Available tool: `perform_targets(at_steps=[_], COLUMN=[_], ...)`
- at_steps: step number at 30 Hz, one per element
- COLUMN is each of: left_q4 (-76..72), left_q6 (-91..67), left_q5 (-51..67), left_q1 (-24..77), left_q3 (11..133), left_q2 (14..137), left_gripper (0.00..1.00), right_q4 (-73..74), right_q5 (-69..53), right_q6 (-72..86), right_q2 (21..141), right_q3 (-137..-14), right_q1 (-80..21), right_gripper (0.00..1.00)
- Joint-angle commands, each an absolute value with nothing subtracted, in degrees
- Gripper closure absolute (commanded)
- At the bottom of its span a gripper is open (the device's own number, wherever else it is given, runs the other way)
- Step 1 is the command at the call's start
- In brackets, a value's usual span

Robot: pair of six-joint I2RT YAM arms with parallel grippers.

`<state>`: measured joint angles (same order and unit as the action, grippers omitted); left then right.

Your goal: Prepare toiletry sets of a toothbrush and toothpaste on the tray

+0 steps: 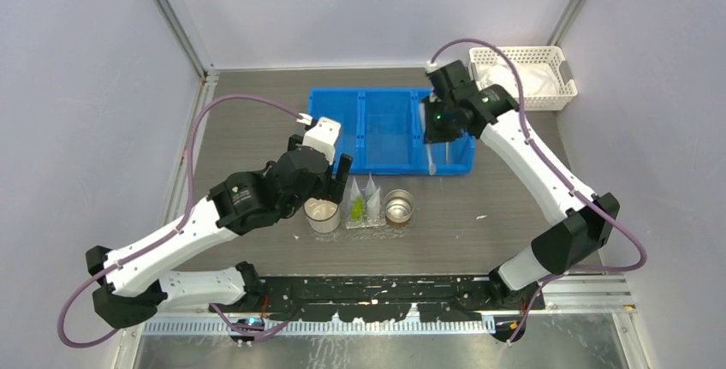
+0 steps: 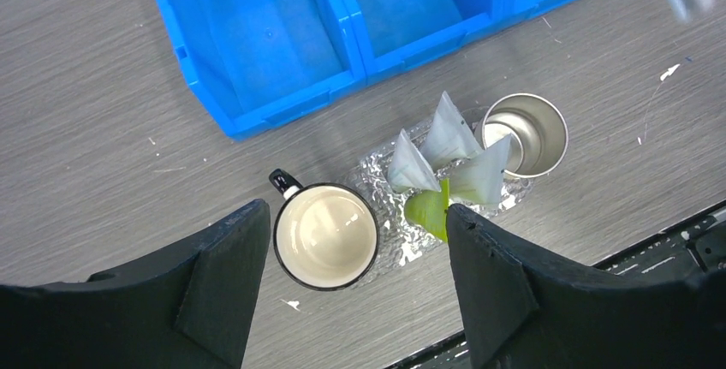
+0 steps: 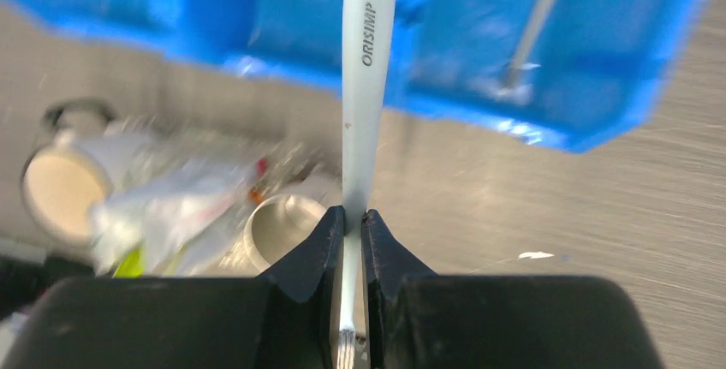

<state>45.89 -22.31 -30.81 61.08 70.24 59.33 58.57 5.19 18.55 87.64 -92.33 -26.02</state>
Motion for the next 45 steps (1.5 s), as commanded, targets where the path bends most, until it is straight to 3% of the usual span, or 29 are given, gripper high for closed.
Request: perform_targets(at_steps=[1,15,25,45], left_q4=[44.3,48.8,56.5,58.5], left_q6=[-22.4,-29.9,-40.8,-42.7], left_q5=[-32.3,-42.7,-49.2,-50.1], left_q1=[60.9,60.9,60.9,60.8], left_q3=[73.8,68.7,61.9,59.2], left_q2=[60.2,51.3,40.7,34.1], left_gripper=[0.25,0.25,0.27,0.27], right_q4=[66.1,68.2,71.9,90.4], right_q5=[-3.0,-17.0,-16.4,-17.4], right_q6=[20.0,23.9,26.5,26.0], right_q2=[84.6,83.8,95.1,120.0], right_q3=[-92.7,-96.9,-106.8,-126.4], right_q1=[-35.0,-50.6,-61.0,-62.5], right_gripper=[0.88,0.85,0.84,0.84])
